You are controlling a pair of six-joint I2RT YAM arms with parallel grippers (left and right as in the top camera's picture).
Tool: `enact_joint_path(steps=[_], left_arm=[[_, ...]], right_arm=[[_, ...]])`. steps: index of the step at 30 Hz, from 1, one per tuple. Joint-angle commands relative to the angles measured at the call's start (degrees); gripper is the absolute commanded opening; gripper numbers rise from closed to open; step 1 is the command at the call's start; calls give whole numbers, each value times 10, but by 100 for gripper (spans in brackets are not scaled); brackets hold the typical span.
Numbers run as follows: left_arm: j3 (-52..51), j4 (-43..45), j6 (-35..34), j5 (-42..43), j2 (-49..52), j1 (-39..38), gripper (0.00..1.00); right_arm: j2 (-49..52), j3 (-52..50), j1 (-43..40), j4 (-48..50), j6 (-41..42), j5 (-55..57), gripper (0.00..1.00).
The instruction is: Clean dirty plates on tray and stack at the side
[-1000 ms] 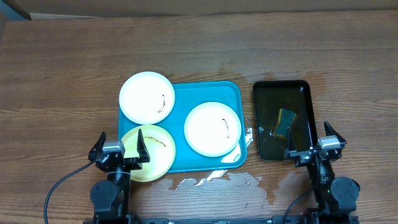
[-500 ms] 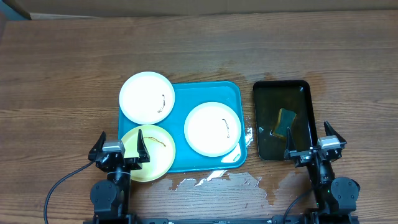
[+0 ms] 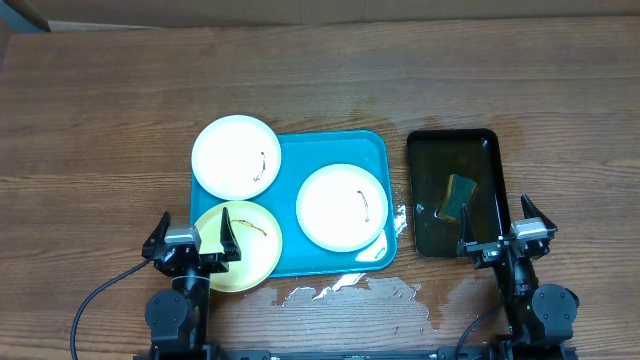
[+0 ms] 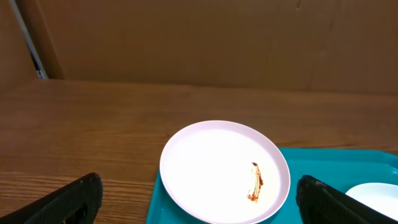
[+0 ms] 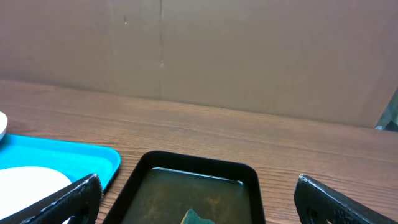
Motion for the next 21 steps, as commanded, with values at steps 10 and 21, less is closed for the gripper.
enact_joint_path(steps=[10,21], left_arm=[[-2,0,11,-2,-6,-4,100],[-2,0,11,-2,-6,-4,100]], right_arm=[[11,72,-2,-38,103,12,100],[341,503,-2,-323,155,-1,100]])
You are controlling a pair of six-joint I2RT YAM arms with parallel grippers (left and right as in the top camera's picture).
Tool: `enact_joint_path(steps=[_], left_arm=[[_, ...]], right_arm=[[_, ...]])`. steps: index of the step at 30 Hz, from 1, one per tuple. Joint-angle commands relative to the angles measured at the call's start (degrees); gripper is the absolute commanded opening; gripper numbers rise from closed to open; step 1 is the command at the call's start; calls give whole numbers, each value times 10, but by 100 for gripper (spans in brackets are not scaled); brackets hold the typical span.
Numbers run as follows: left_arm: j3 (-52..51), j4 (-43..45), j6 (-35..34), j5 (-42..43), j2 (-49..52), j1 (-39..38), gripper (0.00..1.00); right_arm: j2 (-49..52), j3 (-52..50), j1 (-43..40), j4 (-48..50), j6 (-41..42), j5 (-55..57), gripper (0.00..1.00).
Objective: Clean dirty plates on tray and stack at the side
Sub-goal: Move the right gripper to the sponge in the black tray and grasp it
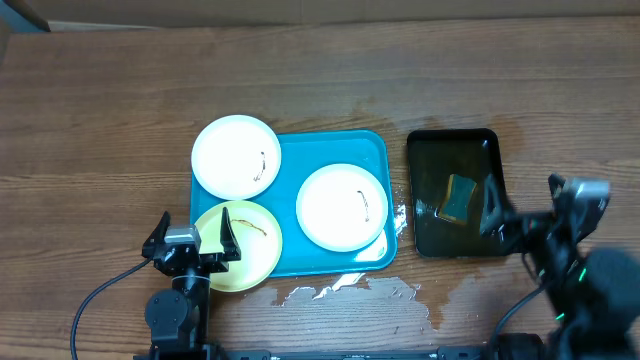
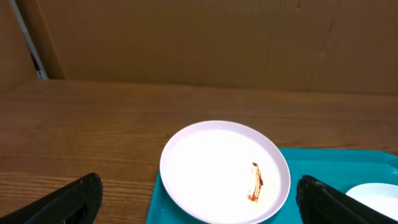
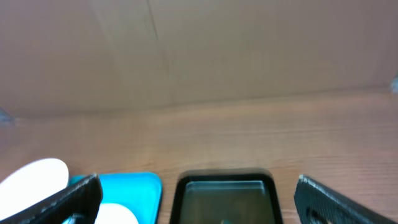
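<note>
Three smeared plates lie on or over the edge of a blue tray (image 1: 372, 150): a white plate (image 1: 236, 156) at its far left corner, a yellow-green plate (image 1: 247, 250) at its near left, and a white plate (image 1: 342, 206) on its right half. My left gripper (image 1: 193, 240) sits low and open at the near side of the yellow-green plate, and its view shows the far white plate (image 2: 225, 172) ahead. My right gripper (image 1: 540, 208) is open and blurred, raised by the near right corner of a black tray (image 1: 410, 190). A sponge (image 1: 459, 196) lies in the water in it.
Water is spilled on the wood (image 1: 350, 290) in front of the blue tray. The right wrist view shows the black tray's far rim (image 3: 225, 180), the blue tray's corner (image 3: 134, 185) and a white plate (image 3: 37, 174). A cardboard wall stands behind the table.
My right arm has lifted and shifted to the right, still open; its view now looks from higher up and is blurred. The left arm, plates and sponge have not moved.
</note>
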Motion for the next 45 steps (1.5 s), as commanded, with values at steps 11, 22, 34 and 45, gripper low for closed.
enact_joint_path(steps=[11,22,34,45], left_arm=[[-2,0,11,-2,-6,-4,100],[-2,0,11,-2,-6,-4,100],[-2,0,11,-2,-6,-4,100],[-2,0,11,-2,-6,-4,100]], right_arm=[[508,532,-2,-453,13,-136,100],[668,477,10,-481,142,-33,73],[672,256,29,-235,209,36,78],[678,131,29,-19,206,74,68]])
